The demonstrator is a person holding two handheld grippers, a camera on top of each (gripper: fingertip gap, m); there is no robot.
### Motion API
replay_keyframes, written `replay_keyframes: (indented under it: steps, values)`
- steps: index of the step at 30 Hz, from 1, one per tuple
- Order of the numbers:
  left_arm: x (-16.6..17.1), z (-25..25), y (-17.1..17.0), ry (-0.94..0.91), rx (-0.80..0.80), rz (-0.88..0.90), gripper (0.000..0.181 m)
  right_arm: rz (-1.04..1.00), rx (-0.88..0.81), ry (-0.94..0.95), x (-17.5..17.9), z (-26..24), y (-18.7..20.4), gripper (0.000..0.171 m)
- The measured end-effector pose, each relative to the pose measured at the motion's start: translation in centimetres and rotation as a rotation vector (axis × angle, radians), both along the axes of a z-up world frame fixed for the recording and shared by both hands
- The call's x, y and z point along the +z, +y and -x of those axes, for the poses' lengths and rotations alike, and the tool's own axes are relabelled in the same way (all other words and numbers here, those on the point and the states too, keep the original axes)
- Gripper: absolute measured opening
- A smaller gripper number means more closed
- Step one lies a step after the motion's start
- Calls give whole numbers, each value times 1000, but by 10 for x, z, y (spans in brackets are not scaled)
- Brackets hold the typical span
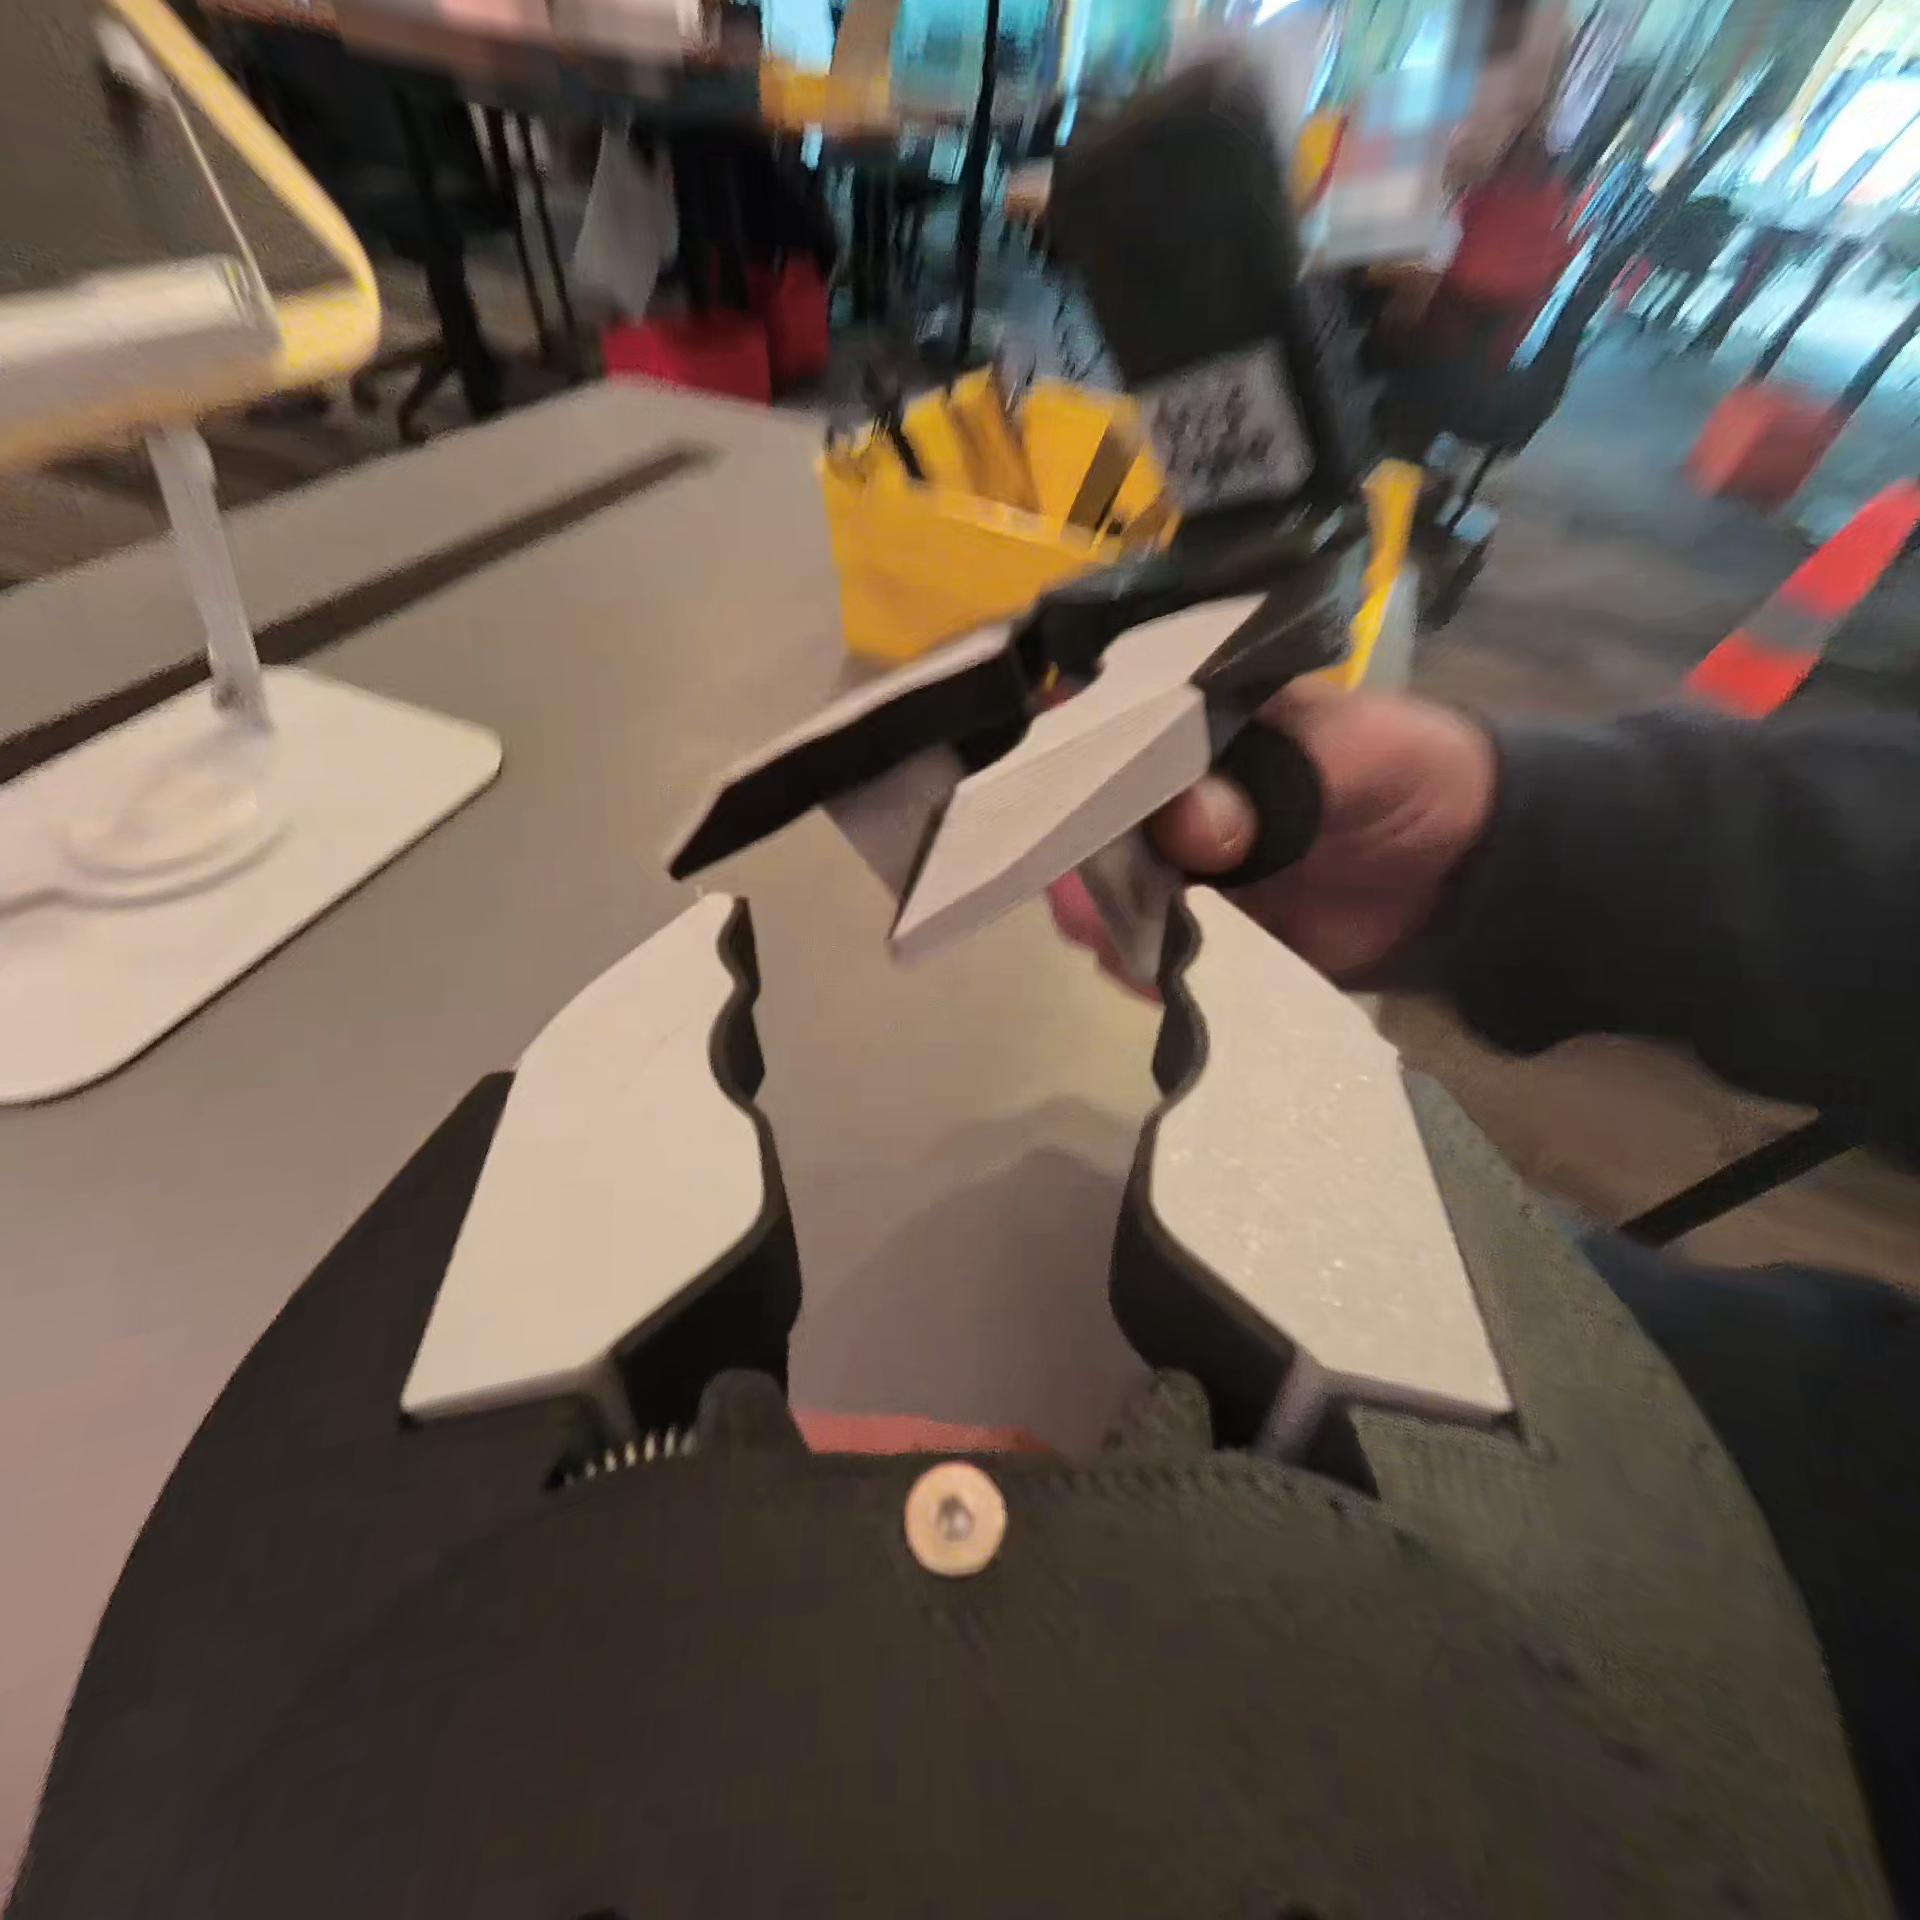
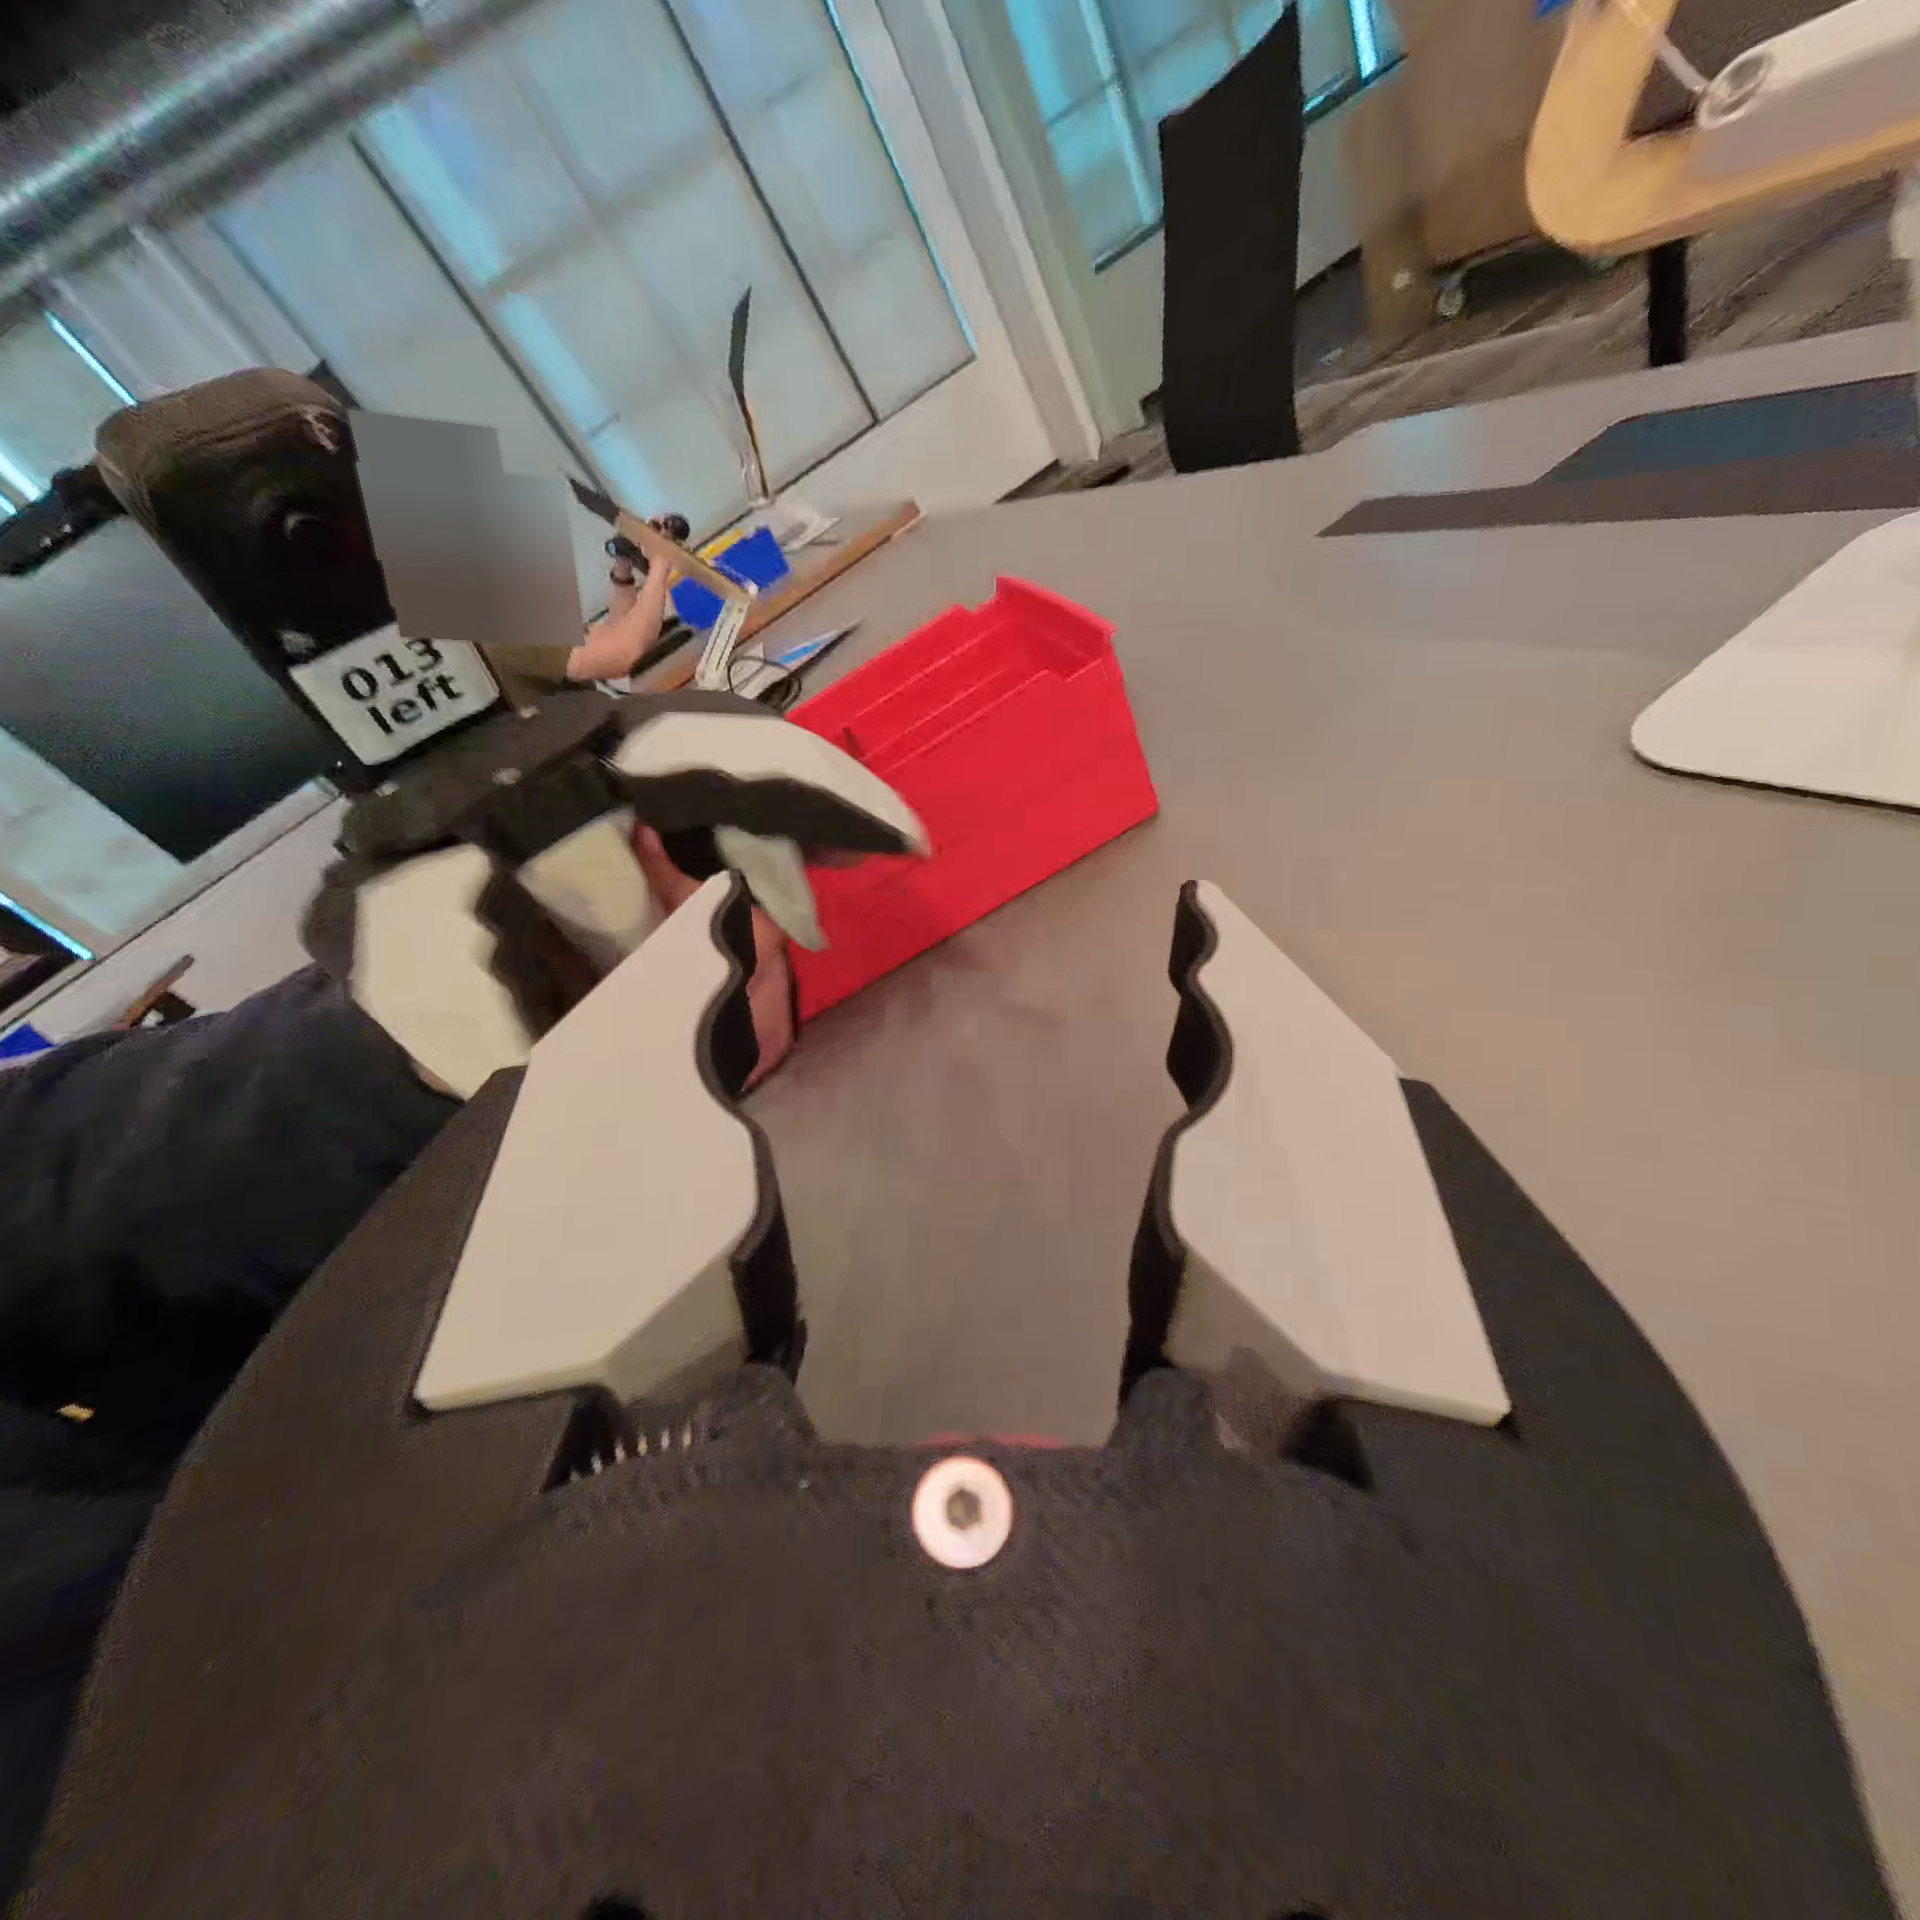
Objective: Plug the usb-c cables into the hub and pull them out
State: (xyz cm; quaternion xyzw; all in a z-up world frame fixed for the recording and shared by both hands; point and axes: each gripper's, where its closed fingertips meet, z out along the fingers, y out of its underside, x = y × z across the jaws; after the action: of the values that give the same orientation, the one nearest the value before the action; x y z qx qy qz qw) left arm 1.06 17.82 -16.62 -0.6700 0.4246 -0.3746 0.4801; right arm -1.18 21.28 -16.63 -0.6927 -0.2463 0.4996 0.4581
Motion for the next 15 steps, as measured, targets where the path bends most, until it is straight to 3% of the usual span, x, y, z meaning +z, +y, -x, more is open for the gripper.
replay_keyframes:
  steps: [4, 8, 10, 12, 15]
  values:
    - [64, 12, -40, -280, -171, 45, 63, 7, 39, -9, -4, 7, -15, 79]
    - [100, 9, -90, -445, -356, 62, 64, 17, 191, 32, 1, 50, -48, 76]
    - [111, 6, -100, -499, -349, 68, 93, 23, 274, 69, 10, 71, -67, 76]
    - [113, 1, -107, -513, -349, 88, 103, 24, 344, 51, 9, 86, -81, 63]
    - [117, 8, -113, -533, -363, 89, 107, 44, 406, 68, 10, 89, -89, 68]
